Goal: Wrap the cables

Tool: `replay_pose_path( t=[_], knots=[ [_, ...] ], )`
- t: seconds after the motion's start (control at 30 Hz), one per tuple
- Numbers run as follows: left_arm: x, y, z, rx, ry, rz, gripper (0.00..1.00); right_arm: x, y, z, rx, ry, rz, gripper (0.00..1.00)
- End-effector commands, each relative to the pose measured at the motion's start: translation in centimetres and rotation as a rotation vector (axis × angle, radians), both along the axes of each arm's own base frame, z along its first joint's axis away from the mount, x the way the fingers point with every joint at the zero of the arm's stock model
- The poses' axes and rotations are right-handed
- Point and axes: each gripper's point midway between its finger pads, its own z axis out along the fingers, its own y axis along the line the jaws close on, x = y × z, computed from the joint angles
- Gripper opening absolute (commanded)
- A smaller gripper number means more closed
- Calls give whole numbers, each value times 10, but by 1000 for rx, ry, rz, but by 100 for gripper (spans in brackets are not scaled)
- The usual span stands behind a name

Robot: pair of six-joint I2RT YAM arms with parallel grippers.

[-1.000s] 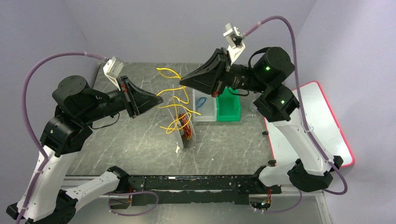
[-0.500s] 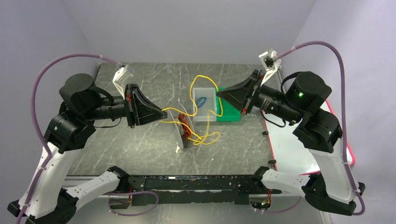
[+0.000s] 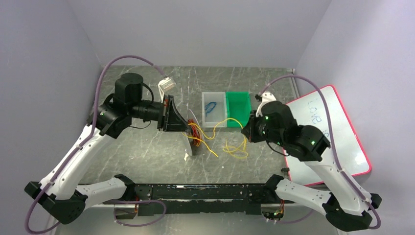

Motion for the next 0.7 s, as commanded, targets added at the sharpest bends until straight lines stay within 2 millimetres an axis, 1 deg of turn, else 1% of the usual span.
replay_pose_path(
  t=[0.0,0.07,0.13,0.27,0.37,0.43,0.57,0.67],
  knots=[
    [-5,-10,-6,13,-3,-53,7,-6,-21,-32,-23,67,-136,0],
    [-7,-14,-14,35,17,-65,7,-7,-28,-42,-40,81,-170,1],
    [-10,-19,-20,48,30,-79,7,-6,-33,-46,-56,81,-189,11],
    [-13,-23,-32,76,44,-82,7,-4,-35,-37,-50,48,-187,26],
    [-16,-26,-38,92,56,-84,7,-4,-29,-20,-20,6,-145,32],
    [-16,-28,-40,101,62,-83,7,-5,-20,-3,31,-39,-80,34],
    [-15,-32,-44,115,80,-84,7,-14,7,30,133,-114,101,39],
    [-13,-34,-50,136,100,-77,7,-27,29,46,182,-122,256,41]
  ],
)
